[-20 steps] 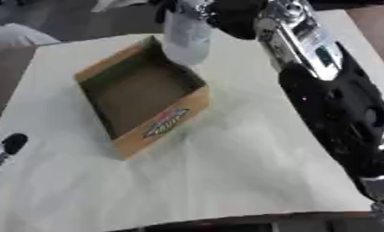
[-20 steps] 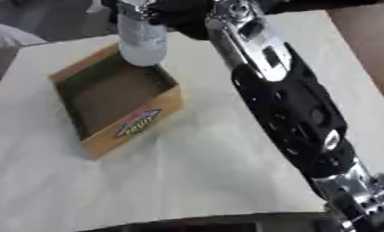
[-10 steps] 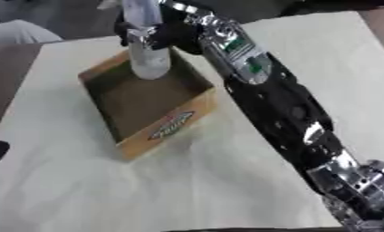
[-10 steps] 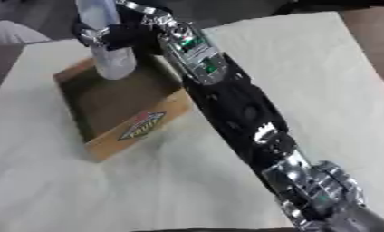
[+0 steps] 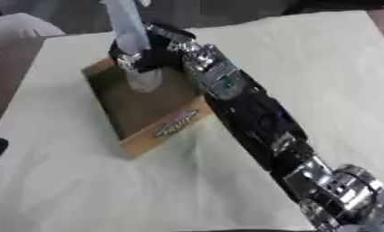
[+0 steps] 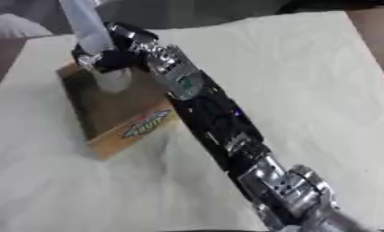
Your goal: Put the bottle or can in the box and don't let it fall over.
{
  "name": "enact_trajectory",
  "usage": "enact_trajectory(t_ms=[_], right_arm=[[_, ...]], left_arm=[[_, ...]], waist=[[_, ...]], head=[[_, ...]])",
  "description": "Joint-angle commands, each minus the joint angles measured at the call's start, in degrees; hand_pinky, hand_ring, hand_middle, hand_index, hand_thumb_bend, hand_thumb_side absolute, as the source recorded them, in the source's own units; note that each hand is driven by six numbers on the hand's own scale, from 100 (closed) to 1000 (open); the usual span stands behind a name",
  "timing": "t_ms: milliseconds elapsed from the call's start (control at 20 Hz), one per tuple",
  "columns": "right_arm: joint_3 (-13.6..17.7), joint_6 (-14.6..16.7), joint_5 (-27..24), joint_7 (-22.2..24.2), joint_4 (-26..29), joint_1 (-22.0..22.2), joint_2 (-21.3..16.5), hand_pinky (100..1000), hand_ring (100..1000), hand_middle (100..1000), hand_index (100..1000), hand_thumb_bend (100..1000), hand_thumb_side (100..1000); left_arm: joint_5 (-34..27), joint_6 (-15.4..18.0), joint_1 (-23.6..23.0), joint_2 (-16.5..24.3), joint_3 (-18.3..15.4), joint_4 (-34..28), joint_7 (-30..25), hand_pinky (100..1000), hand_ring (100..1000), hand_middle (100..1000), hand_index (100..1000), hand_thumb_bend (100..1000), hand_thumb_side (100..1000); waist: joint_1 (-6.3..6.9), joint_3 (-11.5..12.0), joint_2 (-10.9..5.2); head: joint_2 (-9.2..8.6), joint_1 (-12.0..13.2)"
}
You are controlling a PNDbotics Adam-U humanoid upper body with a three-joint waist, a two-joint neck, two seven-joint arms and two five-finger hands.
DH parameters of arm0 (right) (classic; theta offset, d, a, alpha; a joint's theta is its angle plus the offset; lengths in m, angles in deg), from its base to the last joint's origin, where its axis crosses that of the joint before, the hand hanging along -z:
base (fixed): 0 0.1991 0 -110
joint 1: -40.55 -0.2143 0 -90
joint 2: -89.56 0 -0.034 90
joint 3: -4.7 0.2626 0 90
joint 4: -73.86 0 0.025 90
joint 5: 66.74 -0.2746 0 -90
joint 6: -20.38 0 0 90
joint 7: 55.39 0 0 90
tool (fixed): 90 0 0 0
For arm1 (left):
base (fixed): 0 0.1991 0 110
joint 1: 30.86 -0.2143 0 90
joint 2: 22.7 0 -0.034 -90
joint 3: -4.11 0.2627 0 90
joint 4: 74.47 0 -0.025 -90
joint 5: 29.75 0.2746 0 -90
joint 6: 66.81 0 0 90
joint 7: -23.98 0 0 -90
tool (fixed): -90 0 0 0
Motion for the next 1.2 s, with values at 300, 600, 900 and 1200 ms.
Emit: enact_trajectory(t_ms=[300, 600, 900, 1200], right_arm=[[1.08, 0.45, 1.7, -0.53, -1.43, -2.12, 0.27, 890, 647, 648, 120, 100, 213], [1.24, 3.59, 5.31, -1.28, -3.2, -1.54, 0.32, 916, 699, 690, 150, 100, 212], [1.74, 4.16, 10.92, 0.05, -5.71, -1.49, 0.11, 958, 863, 863, 326, 100, 199], [1.67, 4.04, 14.53, 3.69, -4.84, -1.69, 0.07, 1000, 1000, 1000, 817, 100, 136]], left_arm=[[-0.74, 0.02, 1.43, 0.72, 0.04, -1.16, -0.51, 1000, 1000, 935, 729, 730, 100], [-0.85, 0.04, 2.05, 0.75, 0.15, -1.16, -0.72, 1000, 1000, 934, 727, 726, 100], [-0.96, -0.27, 2.24, 0.76, 0.25, -1.16, -0.87, 1000, 1000, 934, 727, 720, 100], [-0.93, -0.34, 2.39, 0.82, 0.22, -1.16, -0.89, 1000, 1000, 934, 727, 722, 100]], waist=[[-0.17, 2.11, -0.03], [-0.26, 3.1, 0.6], [-0.45, 3.14, 0.84], [-0.61, 3.06, 0.88]], head=[[-1.38, -0.28], [-1.71, -0.61], [-1.42, -0.41], [-1.0, 0.01]])
